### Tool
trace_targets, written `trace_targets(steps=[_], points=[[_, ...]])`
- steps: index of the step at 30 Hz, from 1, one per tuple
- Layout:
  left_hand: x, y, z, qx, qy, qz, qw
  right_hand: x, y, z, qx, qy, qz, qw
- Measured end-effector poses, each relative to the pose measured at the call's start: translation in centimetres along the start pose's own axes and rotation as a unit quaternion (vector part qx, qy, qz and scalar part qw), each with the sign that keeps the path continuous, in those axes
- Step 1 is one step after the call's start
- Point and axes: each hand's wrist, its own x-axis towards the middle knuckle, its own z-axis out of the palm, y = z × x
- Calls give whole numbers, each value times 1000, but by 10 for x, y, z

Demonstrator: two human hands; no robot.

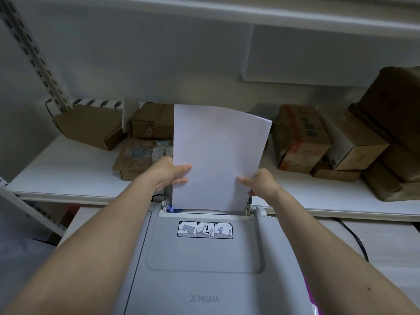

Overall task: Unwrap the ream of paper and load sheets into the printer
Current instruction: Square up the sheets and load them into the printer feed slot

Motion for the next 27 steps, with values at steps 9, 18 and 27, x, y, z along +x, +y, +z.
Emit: trace_targets(steps=[9, 18, 27], points=[[7, -24, -9, -30, 22, 2, 999, 3, 4, 11, -63, -6, -2, 998], [14, -30, -7, -60, 49, 14, 997, 6, 3, 13, -93, -3, 2, 996], [16, -32, -7, -46, 52, 7, 998, 7, 3, 14, -92, -17, 21, 995]])
